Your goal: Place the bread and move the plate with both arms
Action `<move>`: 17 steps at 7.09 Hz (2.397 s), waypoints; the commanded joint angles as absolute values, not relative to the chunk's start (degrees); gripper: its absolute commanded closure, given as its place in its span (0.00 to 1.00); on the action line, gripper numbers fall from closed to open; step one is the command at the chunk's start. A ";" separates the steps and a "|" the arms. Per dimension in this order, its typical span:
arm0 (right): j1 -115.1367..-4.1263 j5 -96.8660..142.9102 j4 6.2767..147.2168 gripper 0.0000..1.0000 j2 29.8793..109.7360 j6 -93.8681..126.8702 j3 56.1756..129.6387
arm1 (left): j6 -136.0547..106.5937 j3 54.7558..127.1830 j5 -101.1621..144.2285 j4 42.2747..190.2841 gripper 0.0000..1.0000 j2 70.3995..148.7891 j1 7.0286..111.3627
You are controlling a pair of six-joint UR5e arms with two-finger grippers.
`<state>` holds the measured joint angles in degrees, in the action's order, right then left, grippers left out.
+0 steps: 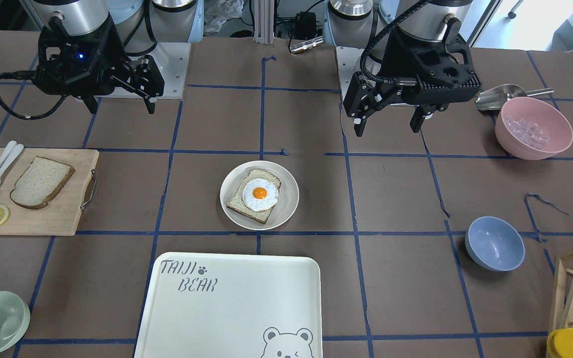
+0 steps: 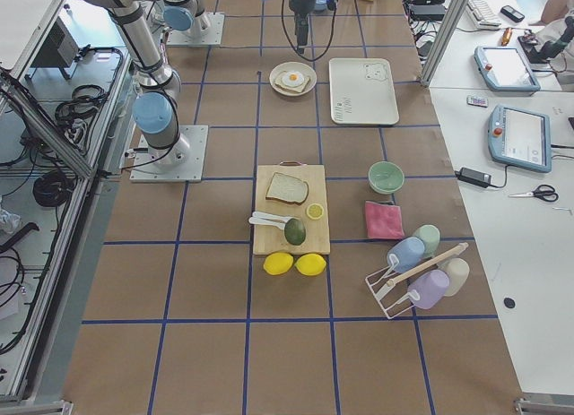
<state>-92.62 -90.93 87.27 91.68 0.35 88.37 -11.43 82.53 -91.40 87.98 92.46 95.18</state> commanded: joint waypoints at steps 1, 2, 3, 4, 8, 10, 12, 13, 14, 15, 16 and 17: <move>-92.55 -91.14 90.00 0.00 91.58 0.44 88.33 | -11.43 82.53 -91.41 87.98 0.00 92.46 95.19; -92.46 -91.49 90.09 0.00 91.58 0.79 88.33 | -11.43 82.53 -91.32 87.98 0.00 92.46 95.19; -92.46 -91.93 90.09 0.00 91.58 1.31 88.68 | -11.43 82.53 -91.32 87.98 0.00 92.46 95.19; -92.29 -95.68 89.83 0.00 91.32 1.93 88.94 | -11.43 82.53 -91.32 87.98 0.00 92.46 95.19; -80.54 -104.68 92.26 0.00 84.91 4.91 95.24 | -11.43 82.53 -91.23 87.98 0.00 92.46 95.19; -75.43 -104.50 99.99 0.20 82.45 4.65 103.15 | -11.43 82.53 -91.23 87.98 0.00 92.46 95.19; -72.53 -104.85 105.63 0.31 75.89 4.31 105.64 | -11.43 82.53 -91.23 87.98 0.00 92.46 95.19; -69.90 -104.24 105.91 0.42 73.15 4.13 105.30 | -11.43 82.53 -91.23 87.98 0.00 92.46 95.19; -69.61 -104.33 106.60 0.42 72.78 4.22 105.47 | -11.43 82.53 -91.23 87.98 0.00 92.46 95.19; -69.52 -104.85 108.18 0.42 71.82 4.04 105.56 | -11.43 82.53 -91.14 87.98 0.00 92.46 95.19; -69.35 -105.03 109.24 0.42 71.20 4.48 105.64 | -11.43 82.53 -91.06 87.98 0.00 92.46 95.19; -68.82 -105.20 109.86 0.42 70.23 4.13 105.47 | -11.43 82.53 -91.14 87.98 0.00 92.46 95.19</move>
<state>-69.33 -104.97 108.88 71.31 4.28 105.55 -11.43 82.53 -91.12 87.98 92.46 95.19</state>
